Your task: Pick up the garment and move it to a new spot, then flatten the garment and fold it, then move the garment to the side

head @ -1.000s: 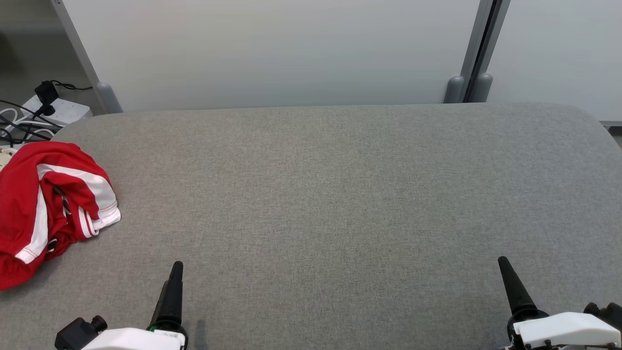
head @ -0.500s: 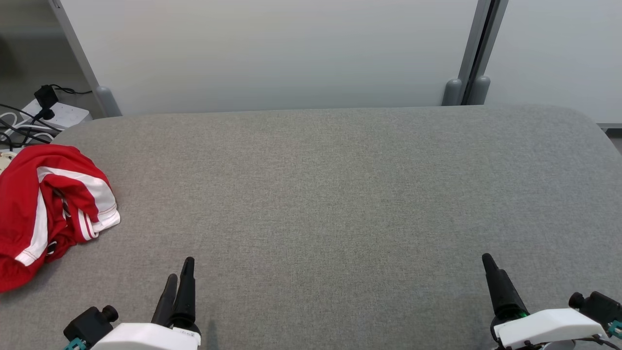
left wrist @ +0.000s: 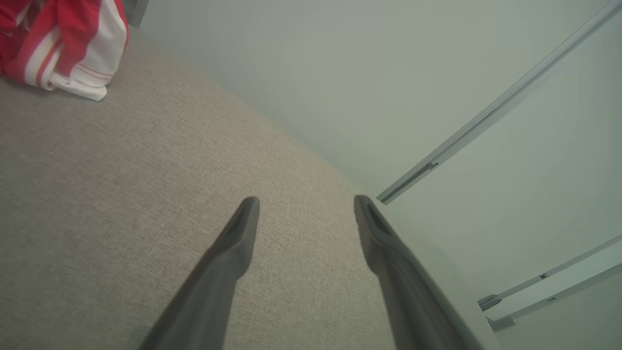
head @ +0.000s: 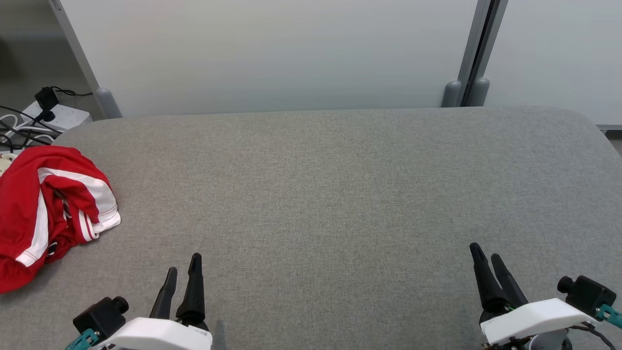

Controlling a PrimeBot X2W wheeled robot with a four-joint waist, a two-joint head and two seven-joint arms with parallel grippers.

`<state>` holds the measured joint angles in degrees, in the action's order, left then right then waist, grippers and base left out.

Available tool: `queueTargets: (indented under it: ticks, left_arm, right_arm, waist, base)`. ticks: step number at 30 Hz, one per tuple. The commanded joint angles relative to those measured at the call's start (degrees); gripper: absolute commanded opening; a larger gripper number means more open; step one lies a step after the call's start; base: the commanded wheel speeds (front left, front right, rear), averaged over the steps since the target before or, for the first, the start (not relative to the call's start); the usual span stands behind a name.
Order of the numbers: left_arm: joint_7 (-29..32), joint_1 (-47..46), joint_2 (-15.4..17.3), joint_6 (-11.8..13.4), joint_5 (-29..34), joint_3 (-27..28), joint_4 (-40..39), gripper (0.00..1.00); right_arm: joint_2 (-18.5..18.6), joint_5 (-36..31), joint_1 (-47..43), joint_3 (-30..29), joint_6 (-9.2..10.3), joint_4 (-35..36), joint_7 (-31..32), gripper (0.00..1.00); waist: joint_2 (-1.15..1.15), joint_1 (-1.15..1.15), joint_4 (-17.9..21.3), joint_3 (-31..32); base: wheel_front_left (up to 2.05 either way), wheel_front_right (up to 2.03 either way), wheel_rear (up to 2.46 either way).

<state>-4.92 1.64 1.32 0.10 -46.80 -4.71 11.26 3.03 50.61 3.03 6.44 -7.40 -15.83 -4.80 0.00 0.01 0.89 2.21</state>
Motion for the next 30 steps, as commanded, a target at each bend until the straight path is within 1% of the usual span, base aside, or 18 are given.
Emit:
queueTargets:
  ticks: [1,14,15,30]
  left_arm:
    - [-1.05,-3.26,0.67,0.54,2.5,0.53,-2.13,1.0]
    - [-3.23,-3.53,0.89,2.0,11.65,-1.03,-2.57,1.0]
    - [-3.23,-3.53,0.89,2.0,11.65,-1.03,-2.57,1.0]
    - [-5.76,-4.43,1.13,4.38,21.36,-2.29,-3.42,1.0]
  right_arm:
    - [0.82,-2.31,2.73,1.18,-0.05,2.0,-1.17,1.0]
    - [1.2,-12.27,3.41,2.58,-0.06,2.7,-3.36,1.0]
    - [1.2,-12.27,3.41,2.58,-0.06,2.7,-3.36,1.0]
    - [1.76,-22.64,3.97,3.62,-0.07,4.51,-5.88,1.0]
  waist:
    - [0.0,0.0,-0.03,-0.01]
    - [0.0,0.0,-0.21,0.56]
    - [0.0,0.0,-0.21,0.56]
    - [0.0,0.0,-0.41,0.67]
  base:
    - [0.0,0.0,0.0]
    - [0.0,0.0,0.0]
    - [0.0,0.0,0.0]
    - [0.0,0.0,0.0]
